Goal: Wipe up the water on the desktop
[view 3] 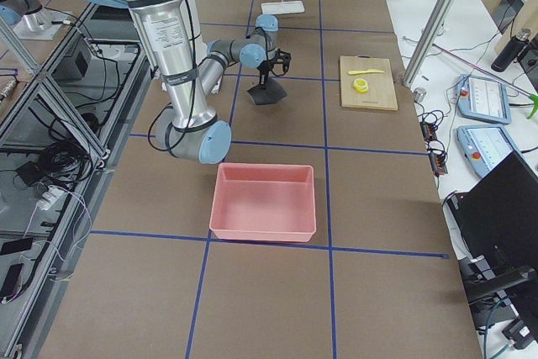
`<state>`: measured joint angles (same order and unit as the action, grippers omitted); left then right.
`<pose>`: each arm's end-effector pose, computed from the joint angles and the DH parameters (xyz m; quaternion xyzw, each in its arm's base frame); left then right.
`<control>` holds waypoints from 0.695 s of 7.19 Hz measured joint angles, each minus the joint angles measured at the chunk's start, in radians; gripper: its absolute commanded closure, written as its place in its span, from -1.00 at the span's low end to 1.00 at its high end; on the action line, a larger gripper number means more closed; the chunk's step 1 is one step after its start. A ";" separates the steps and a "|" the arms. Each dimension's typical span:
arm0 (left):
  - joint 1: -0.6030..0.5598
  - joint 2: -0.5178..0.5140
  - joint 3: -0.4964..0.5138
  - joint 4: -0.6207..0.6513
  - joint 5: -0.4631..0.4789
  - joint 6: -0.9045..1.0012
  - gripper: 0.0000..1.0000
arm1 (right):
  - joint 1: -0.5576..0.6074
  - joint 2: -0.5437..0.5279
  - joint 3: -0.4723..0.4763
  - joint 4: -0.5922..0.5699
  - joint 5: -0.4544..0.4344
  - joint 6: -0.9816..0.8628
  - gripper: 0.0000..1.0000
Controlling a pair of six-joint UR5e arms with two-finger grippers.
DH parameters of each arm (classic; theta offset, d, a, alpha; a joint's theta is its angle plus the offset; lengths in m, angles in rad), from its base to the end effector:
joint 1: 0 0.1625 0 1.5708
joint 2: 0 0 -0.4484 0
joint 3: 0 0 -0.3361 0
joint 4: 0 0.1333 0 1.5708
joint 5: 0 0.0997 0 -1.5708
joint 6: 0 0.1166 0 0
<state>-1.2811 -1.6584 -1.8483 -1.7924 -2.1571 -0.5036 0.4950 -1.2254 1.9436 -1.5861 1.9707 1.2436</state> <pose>0.0740 -0.4892 0.5149 0.1485 0.3621 -0.0147 0.9201 -0.4426 -0.3388 0.3807 -0.0361 -0.3838 0.0090 0.9227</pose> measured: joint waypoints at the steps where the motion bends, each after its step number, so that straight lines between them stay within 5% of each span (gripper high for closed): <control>1: -0.014 0.019 0.002 -0.001 -0.003 0.039 -0.96 | 0.080 -0.148 0.052 0.002 0.037 -0.129 1.00; 3: -0.023 0.031 0.002 -0.002 -0.005 0.060 -0.96 | 0.194 -0.317 0.093 0.002 0.073 -0.331 1.00; 5: -0.031 0.032 0.000 -0.001 -0.006 0.063 -0.96 | 0.179 -0.269 0.079 -0.001 0.097 -0.293 1.00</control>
<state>-1.3117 -1.6262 -1.8484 -1.7931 -2.1627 -0.4409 0.6744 -1.4947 2.0223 -1.5872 2.0676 0.9511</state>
